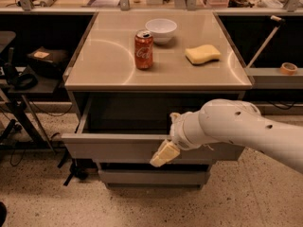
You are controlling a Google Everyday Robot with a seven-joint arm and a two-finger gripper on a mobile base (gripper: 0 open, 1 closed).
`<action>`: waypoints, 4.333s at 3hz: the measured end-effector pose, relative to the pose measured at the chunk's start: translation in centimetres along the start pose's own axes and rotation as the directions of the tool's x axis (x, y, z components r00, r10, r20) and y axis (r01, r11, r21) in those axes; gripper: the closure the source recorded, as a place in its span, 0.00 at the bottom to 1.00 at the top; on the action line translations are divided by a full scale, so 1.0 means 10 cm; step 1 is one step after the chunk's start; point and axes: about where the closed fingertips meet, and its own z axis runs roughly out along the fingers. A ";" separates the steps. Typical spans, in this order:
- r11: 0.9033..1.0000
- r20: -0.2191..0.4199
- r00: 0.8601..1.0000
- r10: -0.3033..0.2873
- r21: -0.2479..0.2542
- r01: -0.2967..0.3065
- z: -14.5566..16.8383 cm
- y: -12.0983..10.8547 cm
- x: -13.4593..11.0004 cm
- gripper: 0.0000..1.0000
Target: Open top drawer
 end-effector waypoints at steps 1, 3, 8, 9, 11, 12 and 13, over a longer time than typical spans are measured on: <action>1.000 -0.015 1.000 0.011 0.022 -0.011 -0.01 -0.09 0.04 0.00; 0.997 -0.068 0.997 0.035 0.074 -0.030 -0.05 -0.71 0.71 0.00; 0.997 -0.069 0.997 0.027 0.075 -0.022 -0.05 -0.73 0.73 0.88; 0.995 -0.096 0.995 0.039 0.092 -0.030 -0.13 -0.62 0.77 1.00; 0.994 -0.110 0.993 0.047 0.103 -0.035 -0.21 -0.53 0.74 1.00; 0.992 -0.126 0.990 0.059 0.117 -0.044 -0.27 -0.41 0.73 1.00; 0.992 -0.126 0.990 0.059 0.117 -0.044 -0.27 -0.41 0.74 1.00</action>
Offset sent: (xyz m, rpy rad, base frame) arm 0.0606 -0.1012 -0.0316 -0.0464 0.0389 -0.1414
